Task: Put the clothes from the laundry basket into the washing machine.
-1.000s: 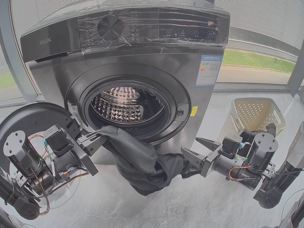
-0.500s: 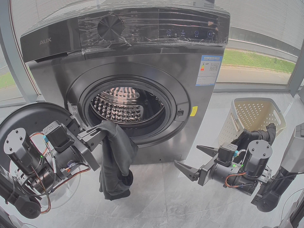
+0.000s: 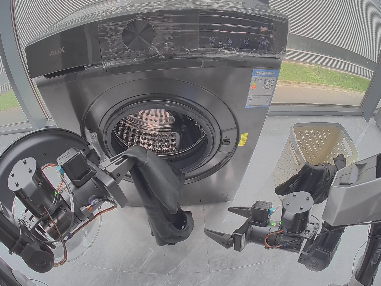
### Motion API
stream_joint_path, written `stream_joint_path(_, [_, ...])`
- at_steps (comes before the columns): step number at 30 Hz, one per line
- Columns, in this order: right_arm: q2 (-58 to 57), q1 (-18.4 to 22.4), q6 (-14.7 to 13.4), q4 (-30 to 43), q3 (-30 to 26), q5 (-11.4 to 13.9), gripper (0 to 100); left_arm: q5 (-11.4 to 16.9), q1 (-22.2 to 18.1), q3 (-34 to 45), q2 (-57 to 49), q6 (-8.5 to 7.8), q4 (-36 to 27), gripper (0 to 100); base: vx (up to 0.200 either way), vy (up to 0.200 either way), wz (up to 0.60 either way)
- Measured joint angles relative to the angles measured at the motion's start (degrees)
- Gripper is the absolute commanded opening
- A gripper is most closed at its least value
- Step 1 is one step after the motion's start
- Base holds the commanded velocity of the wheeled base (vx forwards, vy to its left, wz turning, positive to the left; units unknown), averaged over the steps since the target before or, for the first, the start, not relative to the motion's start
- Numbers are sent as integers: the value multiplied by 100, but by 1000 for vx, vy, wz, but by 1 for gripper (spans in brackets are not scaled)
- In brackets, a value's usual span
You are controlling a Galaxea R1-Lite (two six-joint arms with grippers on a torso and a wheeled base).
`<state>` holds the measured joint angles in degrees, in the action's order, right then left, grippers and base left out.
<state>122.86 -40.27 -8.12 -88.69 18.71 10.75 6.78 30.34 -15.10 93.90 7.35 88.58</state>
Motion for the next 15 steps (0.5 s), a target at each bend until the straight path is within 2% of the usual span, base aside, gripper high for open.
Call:
stream_joint_path(5, [484, -9, 95, 0, 240, 118, 100, -112, 9, -71, 45, 0, 2, 0, 0, 0, 0])
stream_joint_path(9, [931, -16, 218, -2, 573, 148, 100, -210, 16, -129, 85, 1, 5, 0, 0, 0, 0])
stream_joint_path(15, [1449, -57, 255, 0, 1100, 173, 100, -344, 52, -212, 135, 1, 0, 0, 0, 0, 0])
